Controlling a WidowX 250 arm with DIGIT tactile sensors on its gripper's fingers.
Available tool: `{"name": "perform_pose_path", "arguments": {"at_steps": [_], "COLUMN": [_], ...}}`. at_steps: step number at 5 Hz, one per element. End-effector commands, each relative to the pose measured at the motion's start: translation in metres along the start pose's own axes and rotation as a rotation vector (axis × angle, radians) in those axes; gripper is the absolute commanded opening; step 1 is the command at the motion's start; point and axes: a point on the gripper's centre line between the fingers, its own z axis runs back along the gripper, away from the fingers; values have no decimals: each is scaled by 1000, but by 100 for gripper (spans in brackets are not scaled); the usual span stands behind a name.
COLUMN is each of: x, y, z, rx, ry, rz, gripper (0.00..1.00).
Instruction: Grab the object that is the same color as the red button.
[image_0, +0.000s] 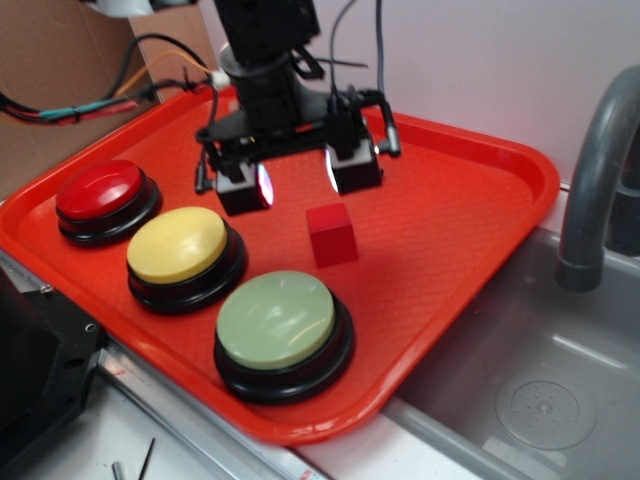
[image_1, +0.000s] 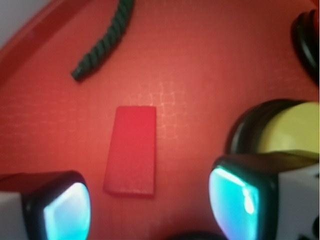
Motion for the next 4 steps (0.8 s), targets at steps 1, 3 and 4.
{"name": "perform_pose_path", "arguments": {"at_steps": [1, 3, 4], "x": [2, 6, 8], "y": [-27, -25, -22], "z": [-31, -45, -43], "rx": [1, 0, 3], "ry": [-29, -66, -72], "rz": [-30, -10, 5], "gripper": [100, 0, 0]}}
